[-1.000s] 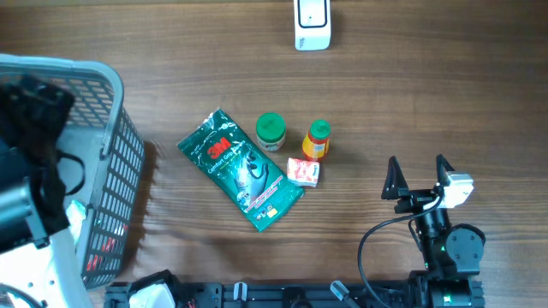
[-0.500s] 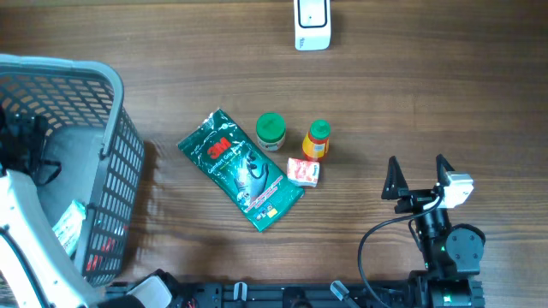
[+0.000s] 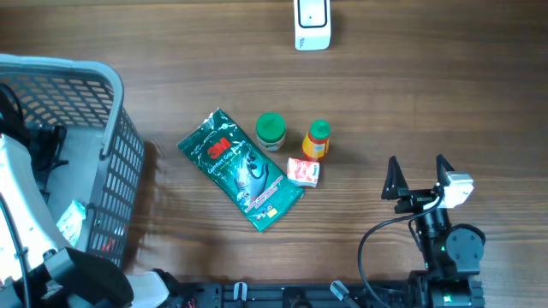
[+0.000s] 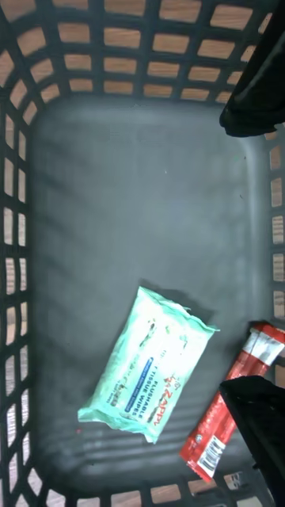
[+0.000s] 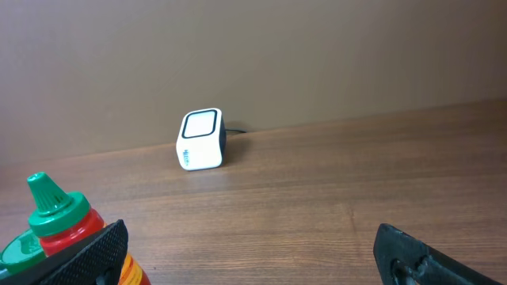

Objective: Scan the item barcode
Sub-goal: 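Open the left gripper and reach back into the basket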

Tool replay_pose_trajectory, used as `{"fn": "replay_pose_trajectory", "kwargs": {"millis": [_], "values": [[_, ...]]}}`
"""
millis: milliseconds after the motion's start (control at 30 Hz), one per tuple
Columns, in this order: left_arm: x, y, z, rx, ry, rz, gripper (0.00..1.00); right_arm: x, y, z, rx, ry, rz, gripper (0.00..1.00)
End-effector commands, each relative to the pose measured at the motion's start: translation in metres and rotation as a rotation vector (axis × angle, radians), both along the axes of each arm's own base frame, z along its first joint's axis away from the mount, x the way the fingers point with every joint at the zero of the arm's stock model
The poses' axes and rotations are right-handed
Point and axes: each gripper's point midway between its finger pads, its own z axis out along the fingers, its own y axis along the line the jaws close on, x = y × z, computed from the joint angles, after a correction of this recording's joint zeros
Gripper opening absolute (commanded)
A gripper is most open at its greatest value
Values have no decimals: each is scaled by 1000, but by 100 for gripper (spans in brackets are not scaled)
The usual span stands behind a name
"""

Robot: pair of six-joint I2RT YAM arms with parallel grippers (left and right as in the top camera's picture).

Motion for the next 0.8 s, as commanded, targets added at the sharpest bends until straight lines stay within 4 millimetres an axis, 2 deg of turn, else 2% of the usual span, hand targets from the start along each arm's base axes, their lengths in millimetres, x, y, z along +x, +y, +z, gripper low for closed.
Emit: {"fn": "replay_pose_trajectory", "kwargs": {"millis": [0,167,267,467,767], "values": [[-2,0,-3,-12,11,13,100,0,-4,1,10,-3,-18,100],[-8,-1,-8,-21,20,83,100,0,-4,1,10,-3,-18,100],[-19,-2,-21,-43,40,157,100,0,-3,1,10,-3,-18,100],[-47,-1,-59,-85,98,251,100,0,-4,1,10,-3,-18,100],[-77,-17,-105,-136,155,399,98,0,-3,1,10,-3,-18,100]]}}
